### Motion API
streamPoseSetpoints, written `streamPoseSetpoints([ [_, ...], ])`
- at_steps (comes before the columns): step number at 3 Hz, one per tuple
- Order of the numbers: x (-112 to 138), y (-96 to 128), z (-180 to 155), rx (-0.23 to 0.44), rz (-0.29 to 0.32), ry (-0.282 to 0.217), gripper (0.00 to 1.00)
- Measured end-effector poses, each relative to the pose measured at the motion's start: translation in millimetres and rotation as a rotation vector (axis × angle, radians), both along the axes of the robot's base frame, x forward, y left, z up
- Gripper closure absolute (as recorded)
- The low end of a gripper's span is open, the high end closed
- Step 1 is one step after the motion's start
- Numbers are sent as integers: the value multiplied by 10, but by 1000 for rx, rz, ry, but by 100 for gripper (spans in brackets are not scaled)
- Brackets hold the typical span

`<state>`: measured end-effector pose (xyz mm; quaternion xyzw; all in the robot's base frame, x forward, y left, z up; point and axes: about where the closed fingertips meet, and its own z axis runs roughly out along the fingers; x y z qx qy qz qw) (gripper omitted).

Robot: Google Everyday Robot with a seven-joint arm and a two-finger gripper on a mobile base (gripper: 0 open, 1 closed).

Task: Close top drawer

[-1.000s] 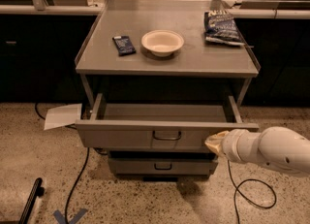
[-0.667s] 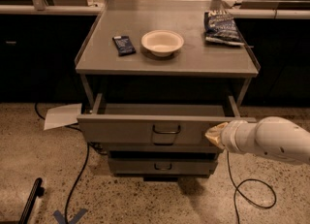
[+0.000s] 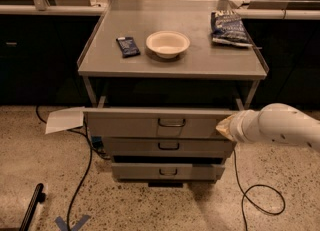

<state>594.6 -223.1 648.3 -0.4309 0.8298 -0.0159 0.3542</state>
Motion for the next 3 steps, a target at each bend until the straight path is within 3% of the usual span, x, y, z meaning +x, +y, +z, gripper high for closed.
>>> streamPoseSetpoints([
  [2,87,-23,-60,4,-21,-6,100],
  [3,340,-149,-54,-24,-47,-70,100],
])
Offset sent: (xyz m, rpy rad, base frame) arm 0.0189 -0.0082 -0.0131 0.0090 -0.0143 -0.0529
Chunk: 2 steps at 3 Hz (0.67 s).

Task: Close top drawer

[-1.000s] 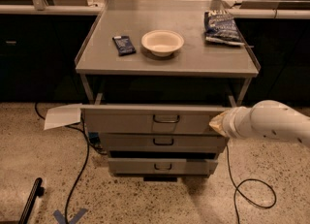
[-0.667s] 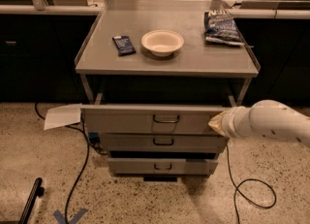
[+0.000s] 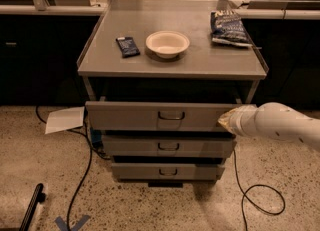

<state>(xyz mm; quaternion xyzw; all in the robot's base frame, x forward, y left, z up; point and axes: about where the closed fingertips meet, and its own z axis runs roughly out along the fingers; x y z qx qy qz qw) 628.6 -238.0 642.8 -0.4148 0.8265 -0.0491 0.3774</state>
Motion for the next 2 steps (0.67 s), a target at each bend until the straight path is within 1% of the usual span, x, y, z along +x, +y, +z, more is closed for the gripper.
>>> streamPoseSetpoints([
  [1,285,-109,11,7,-17,-68,100],
  [2,409,-157,28,16,-26,-99,100],
])
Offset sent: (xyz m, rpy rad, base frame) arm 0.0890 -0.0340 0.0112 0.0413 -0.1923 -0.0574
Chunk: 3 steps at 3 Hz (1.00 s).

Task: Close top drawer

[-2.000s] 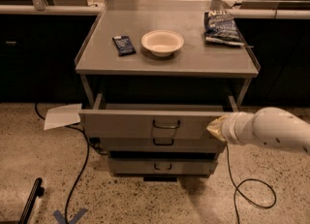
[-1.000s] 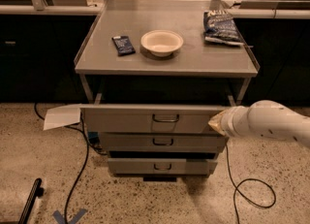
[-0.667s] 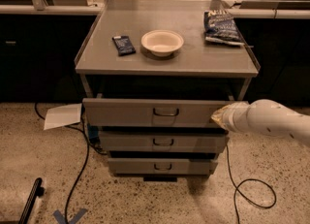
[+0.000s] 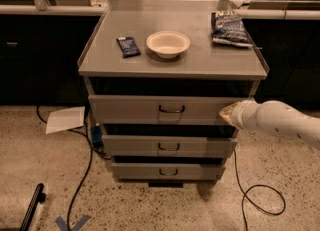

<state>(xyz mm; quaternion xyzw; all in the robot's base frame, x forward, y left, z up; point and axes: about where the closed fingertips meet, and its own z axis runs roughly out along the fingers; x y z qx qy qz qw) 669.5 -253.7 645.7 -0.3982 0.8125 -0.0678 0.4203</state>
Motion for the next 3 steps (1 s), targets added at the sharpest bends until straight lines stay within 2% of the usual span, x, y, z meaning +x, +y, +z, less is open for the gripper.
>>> streamPoseSetpoints([
  [2,-8,-27,-37,10,-4,1,100],
  [3,-162,-86,-101,37,-25,80,100],
])
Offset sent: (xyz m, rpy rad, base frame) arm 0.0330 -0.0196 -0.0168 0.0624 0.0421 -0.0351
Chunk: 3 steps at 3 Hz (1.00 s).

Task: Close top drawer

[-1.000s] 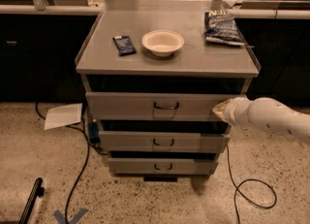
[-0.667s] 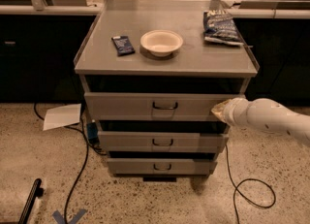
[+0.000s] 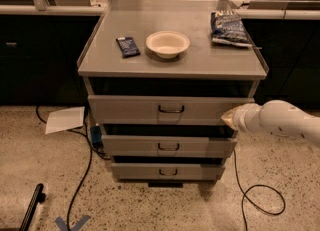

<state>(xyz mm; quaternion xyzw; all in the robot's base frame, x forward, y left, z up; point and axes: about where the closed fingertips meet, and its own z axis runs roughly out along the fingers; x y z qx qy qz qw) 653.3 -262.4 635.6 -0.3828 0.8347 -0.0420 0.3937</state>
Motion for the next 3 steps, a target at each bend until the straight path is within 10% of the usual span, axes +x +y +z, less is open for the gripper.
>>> streamPoseSetpoints([
  [1,-303,-79,38,39,-72,46,100],
  [3,-350,-51,-18,39,-67,59,58],
])
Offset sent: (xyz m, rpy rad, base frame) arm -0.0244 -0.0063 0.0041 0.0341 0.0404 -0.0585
